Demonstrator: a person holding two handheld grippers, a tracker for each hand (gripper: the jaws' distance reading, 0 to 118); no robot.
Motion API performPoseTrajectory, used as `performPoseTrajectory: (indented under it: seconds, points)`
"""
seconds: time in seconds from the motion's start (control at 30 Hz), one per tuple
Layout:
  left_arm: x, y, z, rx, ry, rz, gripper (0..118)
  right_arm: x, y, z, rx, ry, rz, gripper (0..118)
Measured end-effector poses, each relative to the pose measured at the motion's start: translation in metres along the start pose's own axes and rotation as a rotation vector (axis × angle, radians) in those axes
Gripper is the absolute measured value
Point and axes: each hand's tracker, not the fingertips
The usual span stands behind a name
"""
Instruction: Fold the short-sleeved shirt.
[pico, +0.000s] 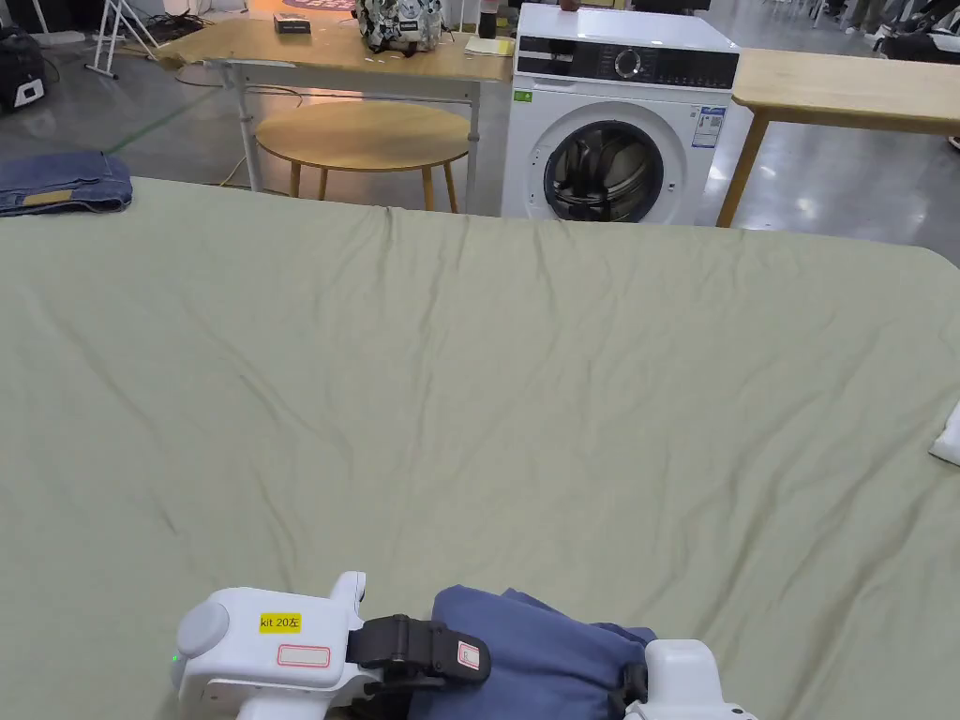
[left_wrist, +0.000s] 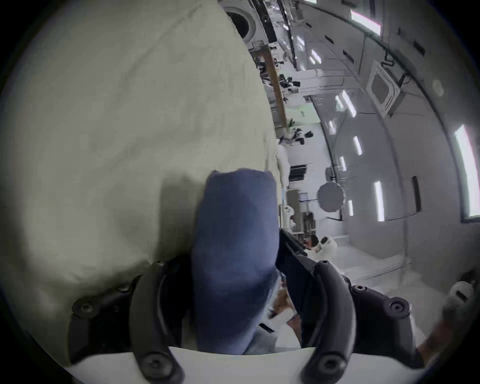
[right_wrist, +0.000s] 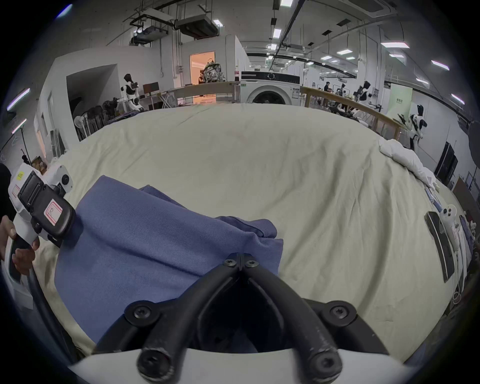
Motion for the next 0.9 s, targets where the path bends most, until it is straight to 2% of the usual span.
performPoseTrajectory:
  seconds: [0.1,0.13,0.17,0.2,0.23,0.27,0.4,0.7,0.9]
  points:
    - [0.003,-0.003,-0.009,-0.014,-0.012,-0.022,72,-0.001,0.0,0.0,-0.001,-0.005,0.001,0]
    - [-0.004,0.001,-0.01,-0.007,-0.013,-0.027,67,-0.002,0.0,0.001,0.0,-0.006,0.002,0]
    - [-0.005,0.002,-0.011,0.002,-0.004,-0.027,54,-0.002,0.0,0.001,0.0,-0.008,0.001,0]
    - [-0.007,0.003,-0.012,0.017,0.062,-0.026,34,-0.002,0.0,0.001,-0.001,-0.009,0.001,0]
    - [-0.008,0.003,-0.014,0.021,0.084,-0.021,25,-0.001,0.0,0.0,-0.002,-0.007,-0.001,0]
    - [-0.008,0.003,-0.015,0.014,0.062,-0.018,22,-0.002,0.0,-0.001,-0.004,-0.008,-0.001,0]
    - [0.0,-0.001,-0.012,0.031,0.061,-0.043,18,-0.004,0.002,0.0,-0.007,-0.015,0.004,0]
    - [0.026,-0.003,-0.003,0.036,0.048,-0.076,18,-0.008,0.014,0.009,-0.015,-0.021,0.012,0]
    - [0.058,0.004,0.029,0.056,0.084,-0.137,18,-0.017,0.034,0.008,0.018,0.001,0.028,0]
